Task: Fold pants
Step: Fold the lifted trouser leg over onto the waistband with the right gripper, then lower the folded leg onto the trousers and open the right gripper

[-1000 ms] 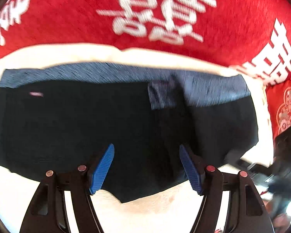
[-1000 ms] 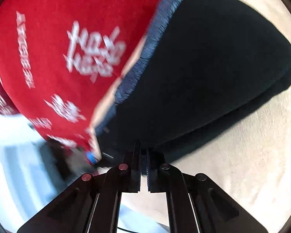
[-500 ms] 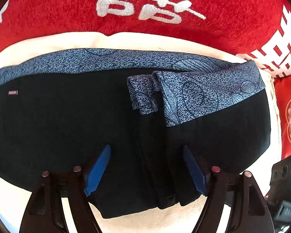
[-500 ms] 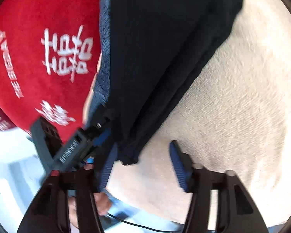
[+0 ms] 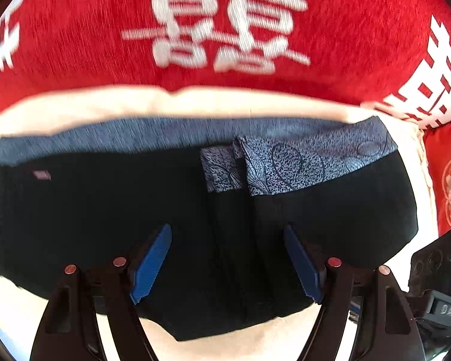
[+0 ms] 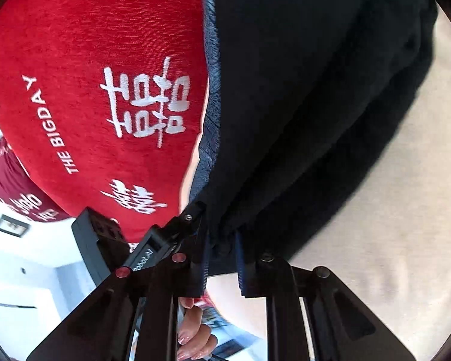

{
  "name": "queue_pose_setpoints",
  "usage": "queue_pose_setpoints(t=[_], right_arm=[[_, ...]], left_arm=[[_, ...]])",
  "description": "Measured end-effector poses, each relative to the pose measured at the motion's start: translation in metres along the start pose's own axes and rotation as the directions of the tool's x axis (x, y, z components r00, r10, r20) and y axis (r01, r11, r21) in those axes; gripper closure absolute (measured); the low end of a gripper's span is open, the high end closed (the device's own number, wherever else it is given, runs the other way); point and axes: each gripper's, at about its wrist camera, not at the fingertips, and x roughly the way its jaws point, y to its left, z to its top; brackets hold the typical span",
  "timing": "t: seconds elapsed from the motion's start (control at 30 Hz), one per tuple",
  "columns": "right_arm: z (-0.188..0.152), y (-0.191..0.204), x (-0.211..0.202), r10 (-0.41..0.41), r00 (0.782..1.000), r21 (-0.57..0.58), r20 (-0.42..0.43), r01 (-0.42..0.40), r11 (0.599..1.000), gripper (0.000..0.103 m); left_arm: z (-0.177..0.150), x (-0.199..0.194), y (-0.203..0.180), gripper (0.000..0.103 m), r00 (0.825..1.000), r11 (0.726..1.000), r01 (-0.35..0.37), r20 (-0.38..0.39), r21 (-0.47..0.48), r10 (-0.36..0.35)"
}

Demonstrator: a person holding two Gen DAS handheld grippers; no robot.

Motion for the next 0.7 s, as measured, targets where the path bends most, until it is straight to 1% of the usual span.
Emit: queue_pose_setpoints(t=[0.03, 0.07, 0.1, 0.13, 0.17, 0.2, 0.23, 0.27, 0.3, 0.33, 0.37, 0.4, 0.43, 0.47, 0.5, 0.53, 0.57, 0.6, 0.63, 0.67, 0.7], right_arm=[[0.001, -0.001, 0.008, -0.026, 1.000, -0.003, -0.008, 0.026, 1.000, 0.086], [0.002, -0.007, 0.018, -0.089, 0.995, -0.015, -0.037, 0.088, 0.996, 0.086], [0.003, -0.010, 0.026, -0.133, 0.989, -0.015, -0.068, 0.132, 0.991, 0.077], [0.003, -0.012, 0.029, -0.157, 0.983, -0.002, -0.095, 0.158, 0.987, 0.068], [0.001, -0.012, 0.027, -0.142, 0.982, 0.010, -0.128, 0.144, 0.990, 0.065], [-0.001, -0.006, 0.022, -0.172, 0.970, -0.014, -0.172, 0.173, 0.985, 0.056], [-0.003, 0.001, 0.015, -0.201, 0.960, -0.049, -0.193, 0.195, 0.979, 0.050], [-0.004, 0.014, 0.000, -0.204, 0.959, -0.111, -0.198, 0.185, 0.976, 0.050], [-0.002, 0.023, -0.012, -0.200, 0.962, -0.152, -0.187, 0.173, 0.973, 0.050], [0.007, 0.038, -0.033, -0.208, 0.968, -0.219, -0.140, 0.174, 0.960, 0.050], [0.020, 0.050, -0.049, -0.225, 0.971, -0.266, -0.080, 0.197, 0.944, 0.050], [0.036, 0.062, -0.063, -0.247, 0.969, -0.307, -0.013, 0.231, 0.923, 0.047], [0.054, 0.071, -0.077, -0.275, 0.959, -0.345, 0.063, 0.280, 0.896, 0.045], [0.068, 0.076, -0.086, -0.305, 0.945, -0.362, 0.116, 0.326, 0.873, 0.045], [0.087, 0.081, -0.090, -0.350, 0.921, -0.384, 0.172, 0.390, 0.837, 0.045], [0.104, 0.081, -0.090, -0.387, 0.900, -0.392, 0.201, 0.436, 0.810, 0.045], [0.123, 0.079, -0.087, -0.416, 0.886, -0.390, 0.206, 0.464, 0.796, 0.045], [0.138, 0.069, -0.082, -0.423, 0.889, -0.383, 0.173, 0.457, 0.803, 0.045], [0.154, 0.055, -0.072, -0.426, 0.899, -0.353, 0.103, 0.434, 0.829, 0.045], [0.161, 0.044, -0.063, -0.412, 0.910, -0.326, 0.047, 0.404, 0.855, 0.045], [0.162, 0.037, -0.057, -0.374, 0.928, -0.306, -0.012, 0.352, 0.885, 0.061]], left_arm=[[0.002, 0.003, 0.001, 0.025, 1.000, 1.000, -0.014, -0.010, 0.005, 0.014], [0.003, 0.007, 0.003, 0.025, 0.999, 0.999, -0.035, -0.029, 0.007, 0.036], [0.003, 0.011, 0.006, 0.025, 0.997, 0.998, -0.057, -0.052, 0.002, 0.057], [0.001, 0.011, 0.009, 0.025, 0.996, 0.998, -0.061, -0.062, -0.005, 0.061], [0.000, 0.010, 0.012, 0.025, 0.996, 0.998, -0.062, -0.064, -0.013, 0.062], [-0.001, 0.005, 0.014, 0.025, 0.997, 0.998, -0.062, -0.054, -0.019, 0.061], [-0.003, -0.001, 0.015, 0.025, 0.997, 0.998, -0.064, -0.045, -0.019, 0.063], [-0.002, -0.006, 0.015, 0.025, 0.997, 0.998, -0.065, -0.042, -0.019, 0.064], [-0.001, -0.011, 0.014, 0.025, 0.998, 0.998, -0.059, -0.037, -0.019, 0.058], [0.002, -0.015, 0.011, 0.025, 0.998, 0.998, -0.054, -0.028, -0.018, 0.053], [0.006, -0.019, 0.006, 0.025, 0.999, 0.999, -0.050, -0.018, -0.012, 0.050], [0.012, -0.023, -0.002, 0.025, 0.999, 0.999, -0.037, -0.003, 0.003, 0.037], [0.017, -0.025, -0.010, 0.025, 1.000, 0.999, -0.027, 0.008, 0.019, 0.027], [0.023, -0.025, -0.020, 0.025, 1.000, 0.999, -0.015, 0.015, 0.035, 0.015], [0.028, -0.025, -0.025, 0.025, 1.000, 0.999, -0.005, 0.020, 0.046, 0.004], [0.035, -0.022, -0.033, 0.025, 1.000, 0.999, 0.003, 0.025, 0.055, -0.005], [0.040, -0.018, -0.041, 0.025, 1.000, 0.998, 0.008, 0.028, 0.062, -0.010], [0.045, -0.011, -0.050, 0.025, 0.999, 0.998, 0.016, 0.028, 0.066, -0.018], [0.048, -0.005, -0.055, 0.025, 0.999, 0.998, 0.021, 0.026, 0.067, -0.023], [0.049, 0.001, -0.055, 0.025, 1.000, 0.998, 0.022, 0.021, 0.066, -0.024], [0.050, 0.008, -0.058, 0.025, 1.000, 0.998, 0.018, 0.011, 0.065, -0.018]])
